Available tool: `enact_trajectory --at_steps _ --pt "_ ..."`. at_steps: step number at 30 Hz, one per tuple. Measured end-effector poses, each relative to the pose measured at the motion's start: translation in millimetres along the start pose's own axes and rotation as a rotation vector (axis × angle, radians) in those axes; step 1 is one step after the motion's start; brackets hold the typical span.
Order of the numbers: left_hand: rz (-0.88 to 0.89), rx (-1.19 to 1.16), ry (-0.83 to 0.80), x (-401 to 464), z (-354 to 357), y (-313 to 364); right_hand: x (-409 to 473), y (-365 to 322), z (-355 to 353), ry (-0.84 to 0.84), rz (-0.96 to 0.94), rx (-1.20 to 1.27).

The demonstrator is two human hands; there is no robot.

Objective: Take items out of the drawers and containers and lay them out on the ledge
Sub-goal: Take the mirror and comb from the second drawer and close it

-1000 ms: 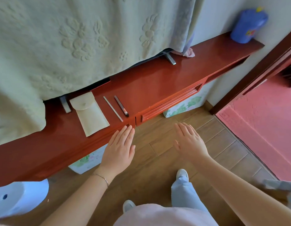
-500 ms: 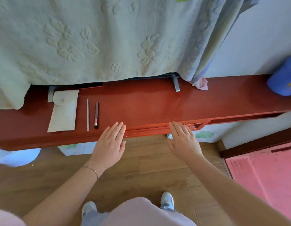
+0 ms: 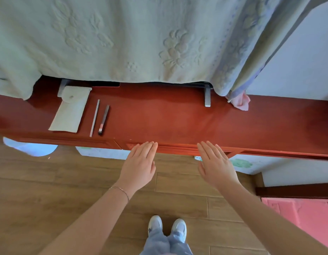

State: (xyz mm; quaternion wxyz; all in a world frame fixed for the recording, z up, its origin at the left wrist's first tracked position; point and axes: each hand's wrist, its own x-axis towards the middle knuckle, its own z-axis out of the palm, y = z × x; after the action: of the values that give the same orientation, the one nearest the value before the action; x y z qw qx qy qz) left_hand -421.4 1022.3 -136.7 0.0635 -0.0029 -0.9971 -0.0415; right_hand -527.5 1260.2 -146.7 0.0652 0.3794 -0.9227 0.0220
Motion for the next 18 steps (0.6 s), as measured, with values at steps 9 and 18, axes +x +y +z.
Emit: enact_trajectory --at_steps 9,18 --pt "-0.642 -0.550 -0.425 -2 75 -16 -3 -6 60 -0.452 0.985 0.992" --pt "-1.731 -1.951 0.018 54 127 -28 34 32 139 -0.013 1.702 1.996"
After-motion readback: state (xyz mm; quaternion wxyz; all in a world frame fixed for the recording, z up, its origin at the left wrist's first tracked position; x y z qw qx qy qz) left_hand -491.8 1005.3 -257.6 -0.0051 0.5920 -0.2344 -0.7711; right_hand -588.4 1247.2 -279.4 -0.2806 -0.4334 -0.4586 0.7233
